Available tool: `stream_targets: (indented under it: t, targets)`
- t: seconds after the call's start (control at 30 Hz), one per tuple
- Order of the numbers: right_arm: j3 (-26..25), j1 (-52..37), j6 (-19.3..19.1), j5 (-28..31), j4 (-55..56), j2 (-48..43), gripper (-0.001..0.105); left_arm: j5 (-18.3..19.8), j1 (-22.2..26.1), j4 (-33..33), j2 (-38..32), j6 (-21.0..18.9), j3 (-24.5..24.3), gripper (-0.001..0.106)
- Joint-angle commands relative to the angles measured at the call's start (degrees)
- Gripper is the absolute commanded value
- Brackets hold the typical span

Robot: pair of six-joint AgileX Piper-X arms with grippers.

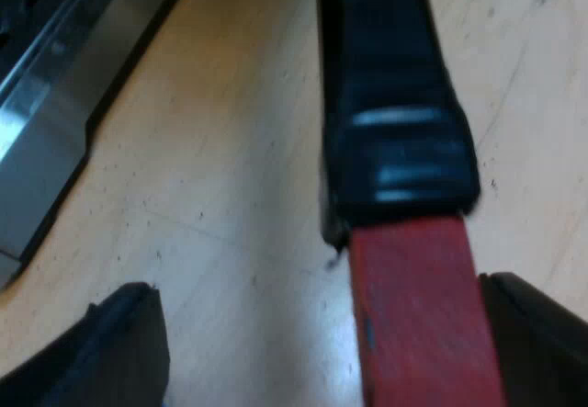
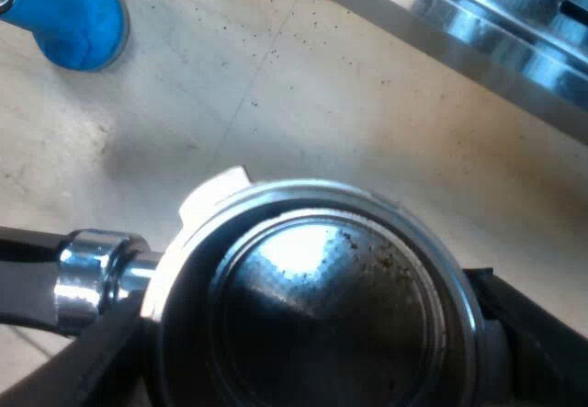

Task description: Put the handle in the coffee machine

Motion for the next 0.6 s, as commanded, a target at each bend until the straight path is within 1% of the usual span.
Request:
stream_targets:
  t: [0.03,0.17,0.3,0.47,0.6]
  targets:
    - [-0.65,-0.45,0.20,-1.15,-0.99,-1.06,0.000,2.66,0.03,-2.31,0.80,0.31,0.10,0.071]
    - [-0.65,-0.45,0.30,-1.15,-0.96,-1.06,0.000,3.20,0.03,-2.46,1.89,0.53,0.26,0.071]
    - [-0.65,-0.45,0.71,-1.15,-1.12,-1.06,0.000,4.44,-0.09,-2.90,2.96,3.19,0.95,0.071]
    - [-0.65,-0.45,1.06,-1.15,-1.27,-1.06,0.000,4.44,-0.15,-3.17,3.50,3.44,1.77,0.071]
    - [-0.65,-0.45,1.06,-1.15,-1.27,-1.06,0.000,5.14,-0.15,-4.83,3.50,3.47,1.76,0.071]
